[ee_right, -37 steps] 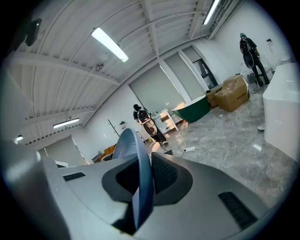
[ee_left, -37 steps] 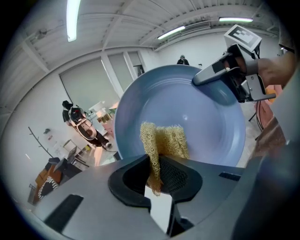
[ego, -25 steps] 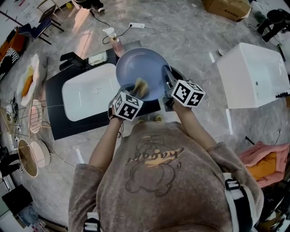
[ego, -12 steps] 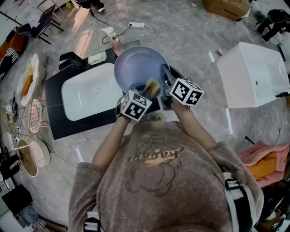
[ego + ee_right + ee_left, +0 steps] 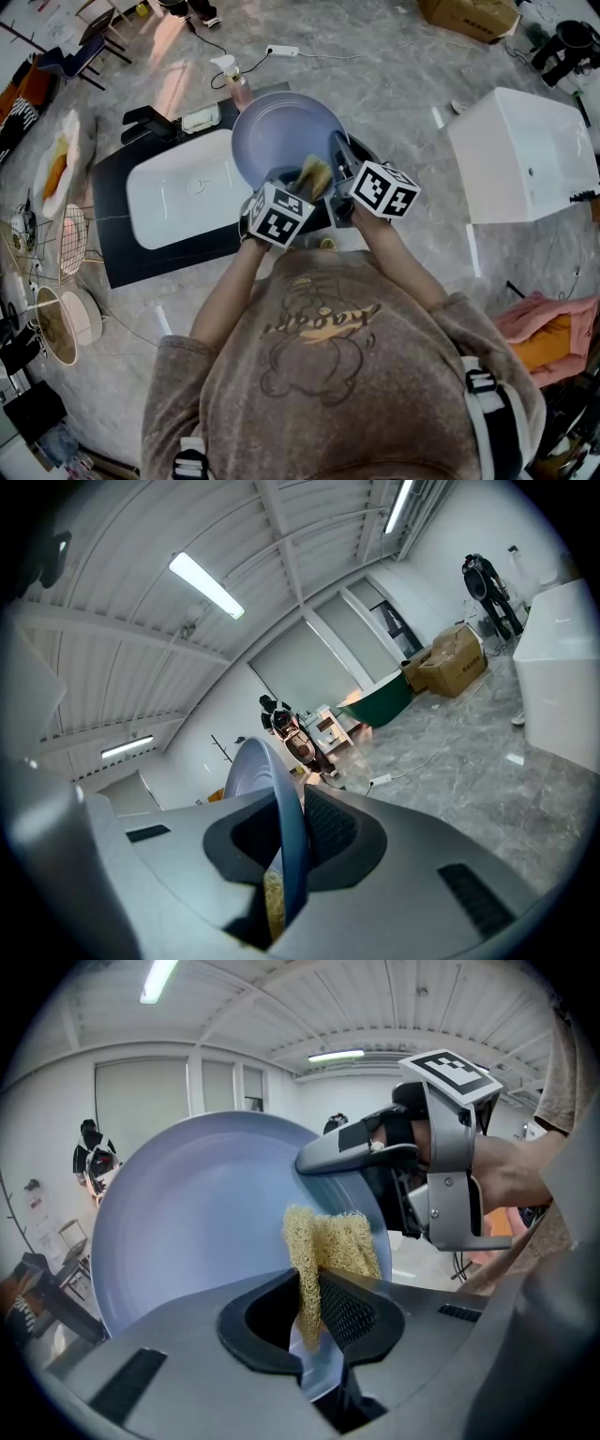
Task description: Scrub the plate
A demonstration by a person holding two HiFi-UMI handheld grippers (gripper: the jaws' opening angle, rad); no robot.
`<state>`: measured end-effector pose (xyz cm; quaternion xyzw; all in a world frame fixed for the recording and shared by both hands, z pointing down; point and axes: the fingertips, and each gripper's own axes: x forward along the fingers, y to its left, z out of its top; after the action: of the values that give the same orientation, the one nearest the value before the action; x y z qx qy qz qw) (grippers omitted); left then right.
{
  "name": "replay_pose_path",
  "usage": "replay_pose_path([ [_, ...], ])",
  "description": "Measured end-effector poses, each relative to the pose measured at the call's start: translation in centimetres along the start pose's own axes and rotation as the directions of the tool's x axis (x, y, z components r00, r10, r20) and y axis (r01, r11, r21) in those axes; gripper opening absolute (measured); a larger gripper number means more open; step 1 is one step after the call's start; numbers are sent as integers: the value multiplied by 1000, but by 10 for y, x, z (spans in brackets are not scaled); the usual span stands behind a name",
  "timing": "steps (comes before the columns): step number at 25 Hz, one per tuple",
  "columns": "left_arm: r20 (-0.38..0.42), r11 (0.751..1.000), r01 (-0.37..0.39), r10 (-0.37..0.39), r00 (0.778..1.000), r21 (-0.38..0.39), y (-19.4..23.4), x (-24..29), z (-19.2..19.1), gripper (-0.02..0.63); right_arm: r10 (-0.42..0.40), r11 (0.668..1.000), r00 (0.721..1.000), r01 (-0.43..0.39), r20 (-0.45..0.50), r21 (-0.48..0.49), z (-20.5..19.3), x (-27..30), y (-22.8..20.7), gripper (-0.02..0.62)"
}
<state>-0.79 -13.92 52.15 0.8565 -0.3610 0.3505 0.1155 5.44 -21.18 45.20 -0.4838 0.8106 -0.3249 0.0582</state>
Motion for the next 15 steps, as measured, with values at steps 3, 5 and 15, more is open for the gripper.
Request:
replay_pose_path([
  [3,21,999,-41,41,999,14,6,-3,9,63,2,1000,1000,-2,-18,3,-8,1,2,40],
  [5,37,998,-69,68,997,15,12,-5,14,63,4,1000,999,-4,-32,4,-14,1,4,40],
  [15,61,982,-187,184,981,37,63,-17,34,63,24,1000,997,-25,-72,-7,-28,-1,10,31],
])
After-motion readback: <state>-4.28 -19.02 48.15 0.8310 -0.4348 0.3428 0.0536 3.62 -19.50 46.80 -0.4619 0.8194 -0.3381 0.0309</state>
